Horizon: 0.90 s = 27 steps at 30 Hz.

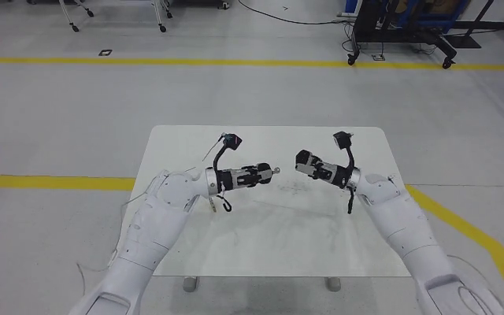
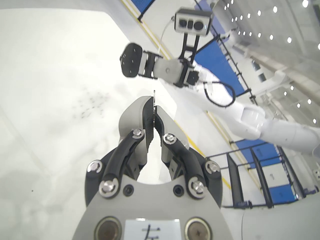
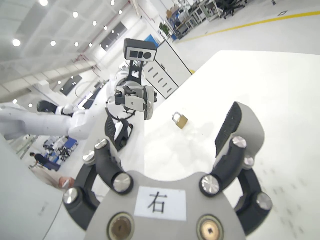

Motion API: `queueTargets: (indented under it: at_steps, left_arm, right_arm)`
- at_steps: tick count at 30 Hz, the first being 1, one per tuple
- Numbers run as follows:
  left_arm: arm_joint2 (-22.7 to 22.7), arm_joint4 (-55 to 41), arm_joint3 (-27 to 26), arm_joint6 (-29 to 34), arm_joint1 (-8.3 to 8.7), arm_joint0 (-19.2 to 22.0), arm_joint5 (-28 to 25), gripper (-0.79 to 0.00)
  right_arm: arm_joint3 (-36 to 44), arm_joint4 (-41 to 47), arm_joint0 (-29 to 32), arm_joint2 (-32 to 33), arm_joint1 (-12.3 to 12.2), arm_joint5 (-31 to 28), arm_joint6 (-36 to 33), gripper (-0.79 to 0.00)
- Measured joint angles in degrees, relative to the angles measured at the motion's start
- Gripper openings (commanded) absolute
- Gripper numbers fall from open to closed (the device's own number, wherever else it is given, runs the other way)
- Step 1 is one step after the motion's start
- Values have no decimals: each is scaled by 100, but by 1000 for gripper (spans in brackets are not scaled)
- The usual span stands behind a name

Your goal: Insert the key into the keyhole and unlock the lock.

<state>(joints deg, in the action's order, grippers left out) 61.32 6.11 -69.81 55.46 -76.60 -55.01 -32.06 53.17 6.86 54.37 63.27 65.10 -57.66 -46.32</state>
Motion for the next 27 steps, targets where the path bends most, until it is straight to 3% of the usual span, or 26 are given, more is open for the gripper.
queueTargets:
  at_steps: [3,12,16,19,23,27]
  left_arm:
    - [-33,-243,15,422,30,51,-177,-785]
    - [-285,-296,80,711,54,201,-363,-785]
    - [-369,-338,123,743,65,255,-417,-785]
    - [-419,-356,141,746,74,282,-427,-785]
    - [-481,-351,156,709,85,317,-437,-785]
    - [-558,-324,169,659,89,351,-459,-785]
  right_arm:
    - [283,-13,-11,-182,-129,160,-202,-188]
    - [655,-85,-179,-1115,-505,88,-120,-182]
    - [627,99,-350,-1514,-648,-37,6,-268]
    - [683,280,-446,-1744,-738,-35,4,-394]
    - [865,523,-511,-2013,-858,-34,3,-422]
    - [937,686,-576,-2193,-975,-34,3,-511]
